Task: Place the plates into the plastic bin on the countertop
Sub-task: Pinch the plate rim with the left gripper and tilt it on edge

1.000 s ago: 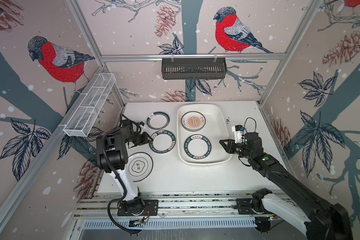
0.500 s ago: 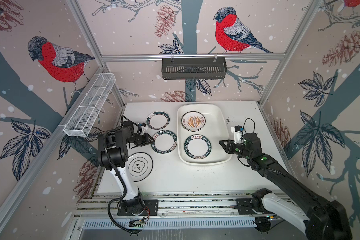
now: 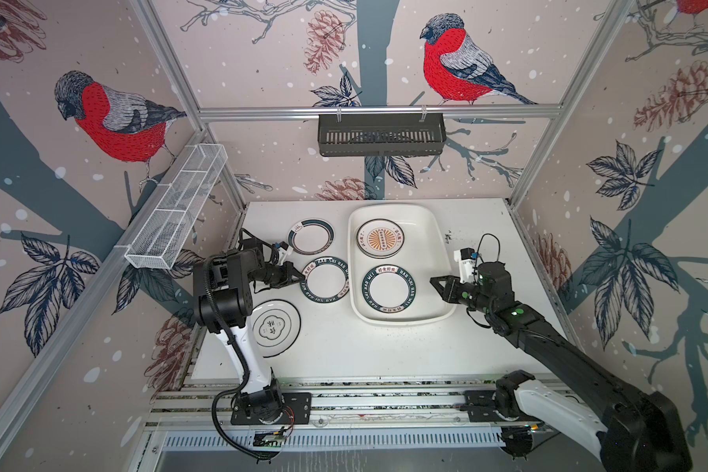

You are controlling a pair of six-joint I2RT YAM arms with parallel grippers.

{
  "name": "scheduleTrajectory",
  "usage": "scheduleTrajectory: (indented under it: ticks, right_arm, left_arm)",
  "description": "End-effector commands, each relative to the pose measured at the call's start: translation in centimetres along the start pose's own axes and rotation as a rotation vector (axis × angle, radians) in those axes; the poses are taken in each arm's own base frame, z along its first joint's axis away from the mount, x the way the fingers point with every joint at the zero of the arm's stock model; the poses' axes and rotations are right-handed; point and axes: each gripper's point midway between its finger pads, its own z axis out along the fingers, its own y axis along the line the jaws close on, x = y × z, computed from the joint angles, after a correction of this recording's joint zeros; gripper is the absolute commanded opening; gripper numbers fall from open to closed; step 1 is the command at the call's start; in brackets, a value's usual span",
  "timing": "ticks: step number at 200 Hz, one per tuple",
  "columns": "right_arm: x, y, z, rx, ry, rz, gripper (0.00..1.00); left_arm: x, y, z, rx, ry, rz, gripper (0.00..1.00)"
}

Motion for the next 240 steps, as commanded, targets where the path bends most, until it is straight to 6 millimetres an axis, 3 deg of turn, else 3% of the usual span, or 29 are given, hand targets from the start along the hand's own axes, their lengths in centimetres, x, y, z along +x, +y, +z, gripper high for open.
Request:
scheduleTrajectory:
  ticks: [1, 26, 120, 240]
  right_arm:
    - [-0.6, 0.5, 0.0, -0.023, -0.026, -0.005, 0.21]
    - [-0.7, 0.5, 0.0, -0.024, -0.028, -0.004, 0.21]
    - [-0.7, 0.5, 0.1, -0.024, -0.031, -0.005, 0.22]
    - [-1.1, 0.8, 0.7, -0.046, -0.024, -0.006, 0.29]
  left_arm:
    - [-0.3, -0.4, -0.2, 0.023, -0.006, 0.012, 0.06]
    - [-0.6, -0.6, -0.4, 0.024, -0.01, 0.013, 0.0]
    - [-1.8, -2.0, -2.5, 0.026, -0.038, 0.048, 0.0]
    - [-4.9, -5.3, -7.1, 0.035, -0.154, 0.098, 0.0]
